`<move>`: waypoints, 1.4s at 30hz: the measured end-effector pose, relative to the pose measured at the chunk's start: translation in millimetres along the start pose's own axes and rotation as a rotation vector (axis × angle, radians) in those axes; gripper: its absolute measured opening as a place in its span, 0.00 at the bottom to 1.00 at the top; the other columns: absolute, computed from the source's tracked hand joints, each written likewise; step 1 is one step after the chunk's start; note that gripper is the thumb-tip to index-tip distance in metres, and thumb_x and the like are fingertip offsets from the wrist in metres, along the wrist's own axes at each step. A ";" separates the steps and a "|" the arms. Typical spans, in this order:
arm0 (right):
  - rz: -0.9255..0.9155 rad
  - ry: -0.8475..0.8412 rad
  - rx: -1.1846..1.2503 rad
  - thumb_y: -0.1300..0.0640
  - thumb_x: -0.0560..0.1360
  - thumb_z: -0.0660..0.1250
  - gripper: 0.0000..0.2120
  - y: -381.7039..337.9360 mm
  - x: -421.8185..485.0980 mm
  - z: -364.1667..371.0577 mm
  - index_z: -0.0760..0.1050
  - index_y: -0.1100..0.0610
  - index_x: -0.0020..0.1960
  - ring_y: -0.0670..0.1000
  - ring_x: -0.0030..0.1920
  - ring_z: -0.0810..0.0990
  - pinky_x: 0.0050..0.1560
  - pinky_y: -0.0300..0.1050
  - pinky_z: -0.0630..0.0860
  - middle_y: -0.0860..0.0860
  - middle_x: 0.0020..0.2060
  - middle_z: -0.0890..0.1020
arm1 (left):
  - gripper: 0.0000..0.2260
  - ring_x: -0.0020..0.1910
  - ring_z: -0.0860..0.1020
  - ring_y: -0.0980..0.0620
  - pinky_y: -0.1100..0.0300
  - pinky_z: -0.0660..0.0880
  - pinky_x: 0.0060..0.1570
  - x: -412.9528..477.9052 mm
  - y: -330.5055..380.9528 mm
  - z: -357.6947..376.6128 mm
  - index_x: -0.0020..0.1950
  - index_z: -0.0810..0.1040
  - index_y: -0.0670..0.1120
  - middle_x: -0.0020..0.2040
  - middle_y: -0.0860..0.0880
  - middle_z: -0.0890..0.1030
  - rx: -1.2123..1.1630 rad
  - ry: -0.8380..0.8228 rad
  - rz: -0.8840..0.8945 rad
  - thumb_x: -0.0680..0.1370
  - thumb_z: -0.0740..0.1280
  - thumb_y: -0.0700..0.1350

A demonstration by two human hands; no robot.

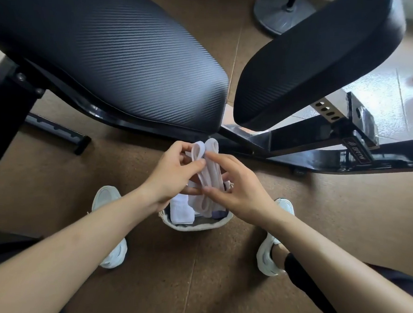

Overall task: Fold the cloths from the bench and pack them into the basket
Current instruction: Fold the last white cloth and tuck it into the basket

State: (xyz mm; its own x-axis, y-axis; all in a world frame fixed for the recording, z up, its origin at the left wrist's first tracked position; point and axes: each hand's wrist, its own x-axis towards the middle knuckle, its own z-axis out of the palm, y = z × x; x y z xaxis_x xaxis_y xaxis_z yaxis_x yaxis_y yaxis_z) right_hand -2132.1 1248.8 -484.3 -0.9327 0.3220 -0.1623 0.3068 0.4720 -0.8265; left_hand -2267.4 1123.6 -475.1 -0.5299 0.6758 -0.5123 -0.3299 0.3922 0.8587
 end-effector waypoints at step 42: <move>0.221 0.080 0.051 0.61 0.76 0.70 0.30 16.9 5.0 -34.3 0.69 0.44 0.75 0.51 0.47 0.80 0.48 0.42 0.79 0.44 0.61 0.73 | 0.38 0.53 0.72 0.50 0.57 0.70 0.52 6.7 -13.3 -18.4 0.76 0.57 0.70 0.54 0.50 0.68 0.857 -0.047 0.282 0.72 0.75 0.58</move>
State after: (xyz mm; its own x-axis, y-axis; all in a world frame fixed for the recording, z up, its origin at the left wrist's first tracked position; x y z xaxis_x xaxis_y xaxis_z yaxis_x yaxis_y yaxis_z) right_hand -2125.1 1286.5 -480.6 -0.8254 0.4778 -0.3007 0.4898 0.3413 -0.8022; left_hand -2280.9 1111.4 -490.2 -0.4640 0.8348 -0.2964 0.5126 0.5259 0.6788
